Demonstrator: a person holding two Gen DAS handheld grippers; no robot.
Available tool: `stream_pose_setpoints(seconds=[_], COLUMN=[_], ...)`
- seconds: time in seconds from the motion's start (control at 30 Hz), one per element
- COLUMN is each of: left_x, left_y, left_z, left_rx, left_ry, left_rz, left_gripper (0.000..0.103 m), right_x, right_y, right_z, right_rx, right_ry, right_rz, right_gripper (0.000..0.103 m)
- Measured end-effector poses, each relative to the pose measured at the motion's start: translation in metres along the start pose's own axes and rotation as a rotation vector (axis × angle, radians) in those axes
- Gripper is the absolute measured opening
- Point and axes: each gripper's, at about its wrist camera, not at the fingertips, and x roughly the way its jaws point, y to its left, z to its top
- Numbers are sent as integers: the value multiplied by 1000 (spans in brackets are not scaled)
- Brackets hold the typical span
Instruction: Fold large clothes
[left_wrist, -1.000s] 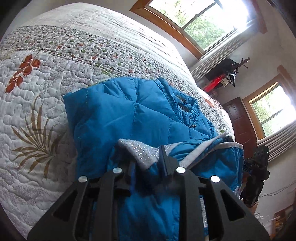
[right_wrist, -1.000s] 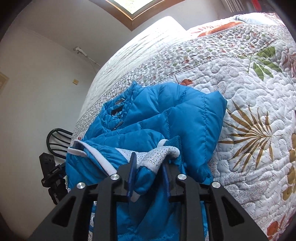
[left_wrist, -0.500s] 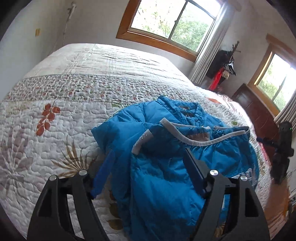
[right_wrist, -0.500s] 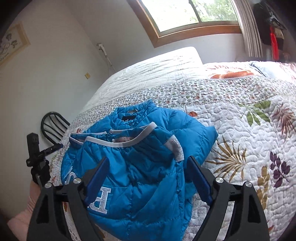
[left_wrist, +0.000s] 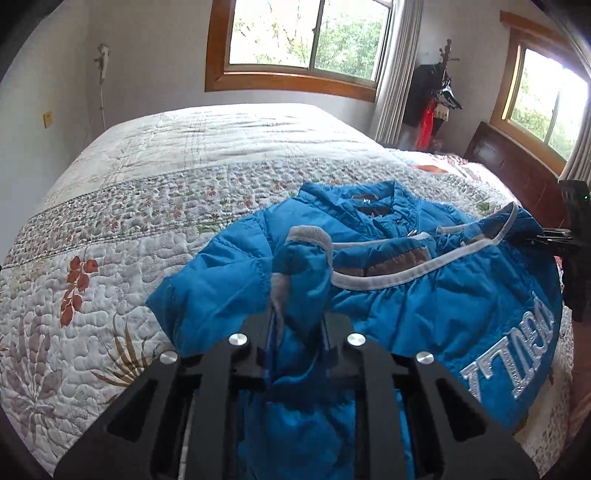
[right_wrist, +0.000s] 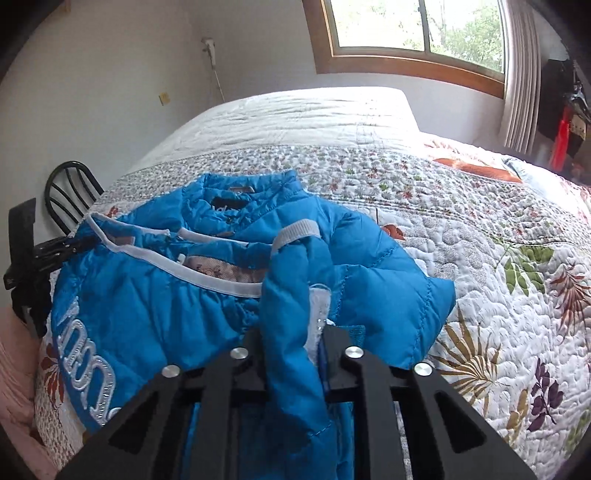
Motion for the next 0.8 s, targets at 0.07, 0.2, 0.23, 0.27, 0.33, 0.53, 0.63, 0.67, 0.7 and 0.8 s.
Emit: stream_pose_setpoints(seconds=[0.07,0.2,0.23,0.27,0.33,0.53,0.63,0.67,0.7,0.8], left_x=[-18,-51,-58,-63,-66,-27,12,27,42,83], left_y=[-6,-14,-15,-16,-16,-13,-7,-3,1,14], left_z=[2,17,24,31,50,101,113,114,114,106], left_rx=[-5,-33,-37,-41,-64,-64,-75,-84,-94,-124], left_ry=[-52,-164,-195,-220,-242,-206,-128,-95,-59,46], left_rz=[-7,13,27,37,44,111,141,148,155,169], left_gripper=[14,14,14,14,14,14,15,15,15,17], right_x=[-19,-51,-56,-61,-63,-22,17,31,45,81], right_y=[1,6,6,5,0,-24,-41,-46,-49,-61], right_z=[3,22,29,38,58,110,117,117,116,107], right_rx=[26,67,76,91,136,236,292,305,315,349], right_ry=[-39,-108,-122,-137,-152,-106,-44,-19,7,74], right_rz=[36,43,38,33,44,1,-15,-26,-39,-66], right_gripper=[12,11,11,11,11,11,11,11,11,11])
